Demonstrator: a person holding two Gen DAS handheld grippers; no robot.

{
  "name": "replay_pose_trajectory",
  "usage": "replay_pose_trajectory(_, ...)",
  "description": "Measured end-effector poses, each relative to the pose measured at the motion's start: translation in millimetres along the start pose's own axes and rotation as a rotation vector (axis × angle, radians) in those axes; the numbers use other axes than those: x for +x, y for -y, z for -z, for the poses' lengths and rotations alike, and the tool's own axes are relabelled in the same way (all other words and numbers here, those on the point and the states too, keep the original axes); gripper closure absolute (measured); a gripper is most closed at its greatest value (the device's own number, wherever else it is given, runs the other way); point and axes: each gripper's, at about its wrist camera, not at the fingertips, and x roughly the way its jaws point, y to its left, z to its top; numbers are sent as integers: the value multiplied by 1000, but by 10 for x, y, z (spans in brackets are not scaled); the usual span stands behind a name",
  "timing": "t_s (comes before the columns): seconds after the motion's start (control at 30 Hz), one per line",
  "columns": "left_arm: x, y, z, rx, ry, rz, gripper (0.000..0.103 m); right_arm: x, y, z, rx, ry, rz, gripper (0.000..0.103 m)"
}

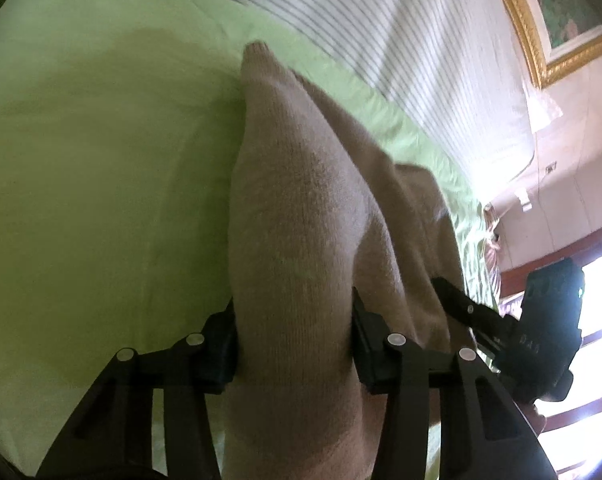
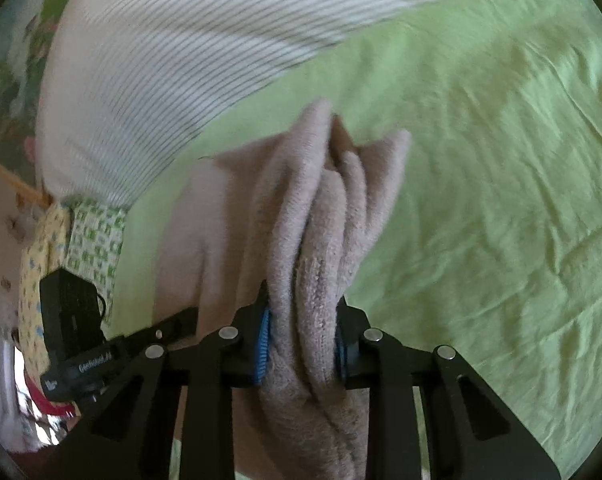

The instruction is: Fold small clothes

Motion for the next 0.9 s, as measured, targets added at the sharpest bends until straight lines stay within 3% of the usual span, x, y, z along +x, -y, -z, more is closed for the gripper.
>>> replay_pose_trajectory(0.5,-1272,-770,223,-69,169,-83,58,450,-1098,513,-160,-82,-193,77)
replay_pose_trajectory(0.73,-1268,-1237,332,-114,128,-100,58,745,-1221,747,-163,-155,-192,77)
replay_pose_trajectory(0.9,-1122,-1395,394,-112,92,-102,56,881,-1108,814,-150,-174,-142,76)
